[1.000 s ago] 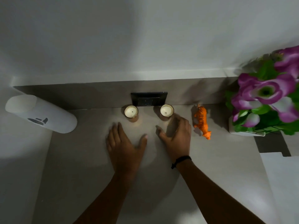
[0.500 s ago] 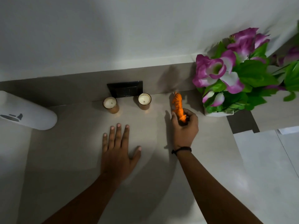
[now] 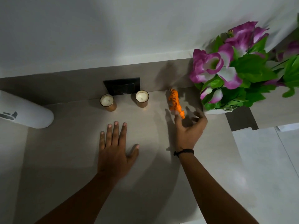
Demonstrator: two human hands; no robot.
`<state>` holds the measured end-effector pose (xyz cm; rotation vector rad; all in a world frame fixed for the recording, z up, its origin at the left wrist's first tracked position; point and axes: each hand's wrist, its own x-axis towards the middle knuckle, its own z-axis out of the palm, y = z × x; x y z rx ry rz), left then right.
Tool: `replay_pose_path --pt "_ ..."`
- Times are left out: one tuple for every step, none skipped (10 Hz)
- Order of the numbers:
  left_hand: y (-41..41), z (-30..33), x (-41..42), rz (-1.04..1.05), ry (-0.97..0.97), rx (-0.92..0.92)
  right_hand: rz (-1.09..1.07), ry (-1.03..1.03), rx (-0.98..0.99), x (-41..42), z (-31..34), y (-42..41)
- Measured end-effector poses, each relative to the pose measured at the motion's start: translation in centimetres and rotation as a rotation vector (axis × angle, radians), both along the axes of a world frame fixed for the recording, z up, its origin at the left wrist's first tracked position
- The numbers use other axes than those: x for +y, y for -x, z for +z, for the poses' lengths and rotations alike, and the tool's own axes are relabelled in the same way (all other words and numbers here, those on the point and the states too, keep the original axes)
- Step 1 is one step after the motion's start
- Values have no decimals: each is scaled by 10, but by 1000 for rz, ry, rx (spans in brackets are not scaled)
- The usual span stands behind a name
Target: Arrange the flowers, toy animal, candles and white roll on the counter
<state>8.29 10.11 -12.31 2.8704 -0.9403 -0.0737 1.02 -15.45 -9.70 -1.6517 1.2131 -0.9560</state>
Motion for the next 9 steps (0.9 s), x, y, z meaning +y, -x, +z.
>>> replay_pose_path --pt "0 0 0 -3 12 0 -201 -10 37 -22 -1 32" --pt "1 0 1 3 12 -3 -207 -40 51 -57 2 37" --pt "1 1 0 6 11 0 -197 5 13 -81 2 24" --pt "2 4 -2 10 22 -4 -180 -8 -7 -92 0 14" --pt "3 6 -2 12 1 5 -96 -1 -1 -98 -3 12" --pt "3 8 -3 8 0 8 -43 30 -3 -100 -2 12" --pt "3 7 -3 11 5 14 -34 27 -7 -100 -1 11" --pt "3 9 -3 -3 19 -7 -40 21 -12 -96 5 10" --pt "2 1 -1 -12 50 -33 -48 33 -18 -98 0 9"
